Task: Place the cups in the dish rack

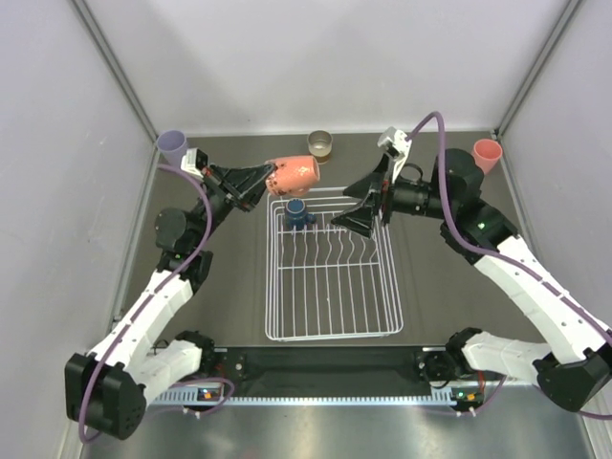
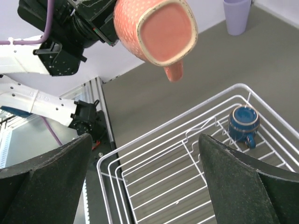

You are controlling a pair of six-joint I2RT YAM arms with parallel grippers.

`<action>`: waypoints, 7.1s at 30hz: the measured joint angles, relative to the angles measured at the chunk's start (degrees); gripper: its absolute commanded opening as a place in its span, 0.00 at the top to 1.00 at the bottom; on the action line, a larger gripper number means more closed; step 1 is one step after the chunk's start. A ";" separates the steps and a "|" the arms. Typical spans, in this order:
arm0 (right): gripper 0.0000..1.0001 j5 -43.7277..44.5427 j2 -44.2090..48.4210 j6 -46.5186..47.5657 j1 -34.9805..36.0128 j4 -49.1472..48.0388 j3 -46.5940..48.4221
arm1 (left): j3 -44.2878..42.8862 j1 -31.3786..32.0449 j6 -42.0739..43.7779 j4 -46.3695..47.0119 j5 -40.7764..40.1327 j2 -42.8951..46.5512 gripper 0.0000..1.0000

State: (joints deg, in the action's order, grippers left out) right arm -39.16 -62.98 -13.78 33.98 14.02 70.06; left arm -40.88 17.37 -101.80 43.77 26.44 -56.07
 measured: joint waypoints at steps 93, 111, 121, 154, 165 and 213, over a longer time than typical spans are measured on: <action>1.00 -9.44 -21.73 11.78 9.46 -3.26 15.78 | 15.98 3.80 -11.58 -0.52 -9.14 14.80 0.22; 1.00 1.53 -17.94 37.00 4.79 16.22 16.26 | 10.71 3.80 11.54 -46.21 -15.02 28.79 0.20; 1.00 12.94 -21.31 54.73 2.21 27.69 19.37 | -0.02 3.80 30.34 -61.88 -18.18 28.24 0.23; 1.00 22.75 -42.86 70.31 -3.78 35.21 26.01 | -1.05 3.80 47.89 -72.59 -18.14 26.69 0.23; 1.00 21.73 -44.02 70.29 -3.78 35.30 26.14 | -1.49 3.80 49.24 -72.50 -17.27 26.67 0.22; 0.99 19.65 -53.02 70.12 -4.55 35.08 28.00 | -2.25 3.80 51.06 -72.30 -16.39 24.92 0.21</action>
State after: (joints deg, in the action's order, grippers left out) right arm -19.51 -116.01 56.34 29.43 49.10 98.06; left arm -43.13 21.17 -50.74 -28.53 10.04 -31.16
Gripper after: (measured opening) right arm 0.184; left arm 0.785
